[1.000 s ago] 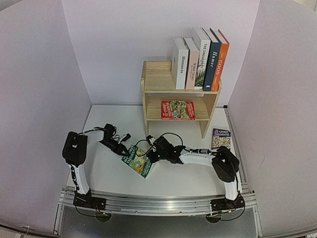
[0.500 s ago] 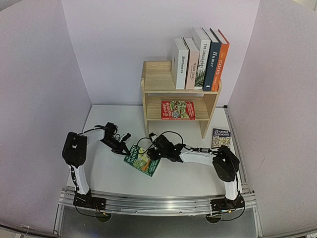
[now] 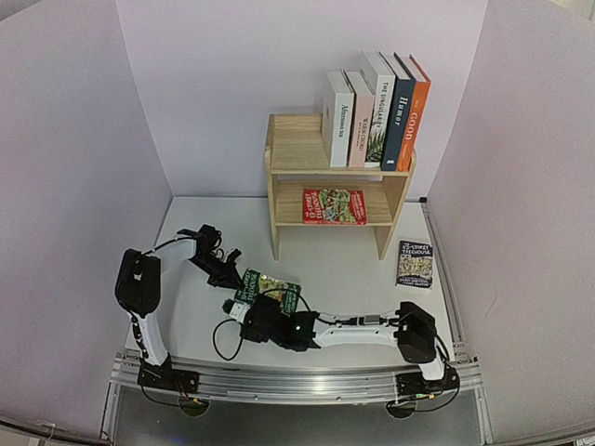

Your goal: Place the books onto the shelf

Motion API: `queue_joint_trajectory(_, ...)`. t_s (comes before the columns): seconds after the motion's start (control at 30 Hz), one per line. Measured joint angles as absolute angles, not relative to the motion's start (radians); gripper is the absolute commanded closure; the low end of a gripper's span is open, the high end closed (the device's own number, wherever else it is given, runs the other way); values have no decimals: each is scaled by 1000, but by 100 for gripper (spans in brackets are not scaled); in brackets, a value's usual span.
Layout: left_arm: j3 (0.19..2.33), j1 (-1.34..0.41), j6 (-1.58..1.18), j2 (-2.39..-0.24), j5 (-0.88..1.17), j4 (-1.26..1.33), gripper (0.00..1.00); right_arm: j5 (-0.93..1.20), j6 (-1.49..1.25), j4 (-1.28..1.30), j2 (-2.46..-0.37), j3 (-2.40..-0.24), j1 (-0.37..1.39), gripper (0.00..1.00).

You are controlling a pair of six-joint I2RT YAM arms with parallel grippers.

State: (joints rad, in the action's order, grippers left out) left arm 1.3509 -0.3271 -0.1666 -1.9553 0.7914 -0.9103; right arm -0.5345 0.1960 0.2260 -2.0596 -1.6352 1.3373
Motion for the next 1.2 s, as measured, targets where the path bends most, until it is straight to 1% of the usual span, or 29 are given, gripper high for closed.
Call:
queue_joint_trajectory(0.13,1354,-327,-192,-1955,791,-918,100,-616,346,233,-2169,-1674,1395,15)
queue_joint_trajectory(0.3,1354,-327,-210,-1955,792,-919,100,-756,483,255,-2302,-1717,1377,19)
queue_joint_trajectory(0.37,1354,-327,-211,-1955,791,-918,100,-815,516,258,-2342,-1741,1367,23)
queue_joint_trajectory(0.43,1354,-327,-214,-1954,791,-918,100,-861,543,259,-2368,-1757,1357,31)
queue_joint_trajectory(0.47,1354,-327,-215,-1954,791,-918,100,-880,554,259,-2376,-1762,1352,38)
queue_joint_trajectory(0.53,1354,-327,-217,-1952,791,-918,100,-920,576,257,-2391,-1775,1345,61)
queue_joint_trajectory(0.57,1354,-327,-217,-1951,791,-918,100,-939,586,253,-2398,-1781,1342,69)
queue_joint_trajectory(0.63,1354,-328,-218,-1951,790,-918,100,-980,602,250,-2410,-1792,1339,80)
queue_joint_trajectory(0.73,1354,-326,-228,-1951,782,-921,100,-1035,601,236,-2419,-1808,1338,100)
queue_joint_trajectory(0.8,1354,-322,-235,-1950,784,-924,99,-1052,597,228,-2420,-1815,1336,100)
queue_joint_trajectory(0.83,1354,-320,-237,-1949,784,-925,93,-1052,599,227,-2420,-1816,1336,100)
queue_joint_trajectory(0.87,1354,-320,-238,-1949,784,-925,65,-1053,599,228,-2420,-1816,1336,100)
queue_joint_trajectory(0.93,1354,-321,-237,-1949,779,-925,19,-1054,598,228,-2420,-1815,1336,100)
queue_joint_trajectory(0.97,1354,-321,-237,-1949,772,-927,5,-1049,600,228,-2417,-1810,1336,100)
queue_joint_trajectory(1.0,1356,-321,-237,-1949,764,-929,1,-1040,602,229,-2411,-1801,1336,100)
queue_joint_trajectory(1.1,1384,-318,-233,-1949,737,-947,0,-983,594,273,-2373,-1759,1331,100)
queue_joint_trajectory(1.2,1444,-303,-210,-1937,711,-956,0,-866,542,402,-2298,-1750,1318,100)
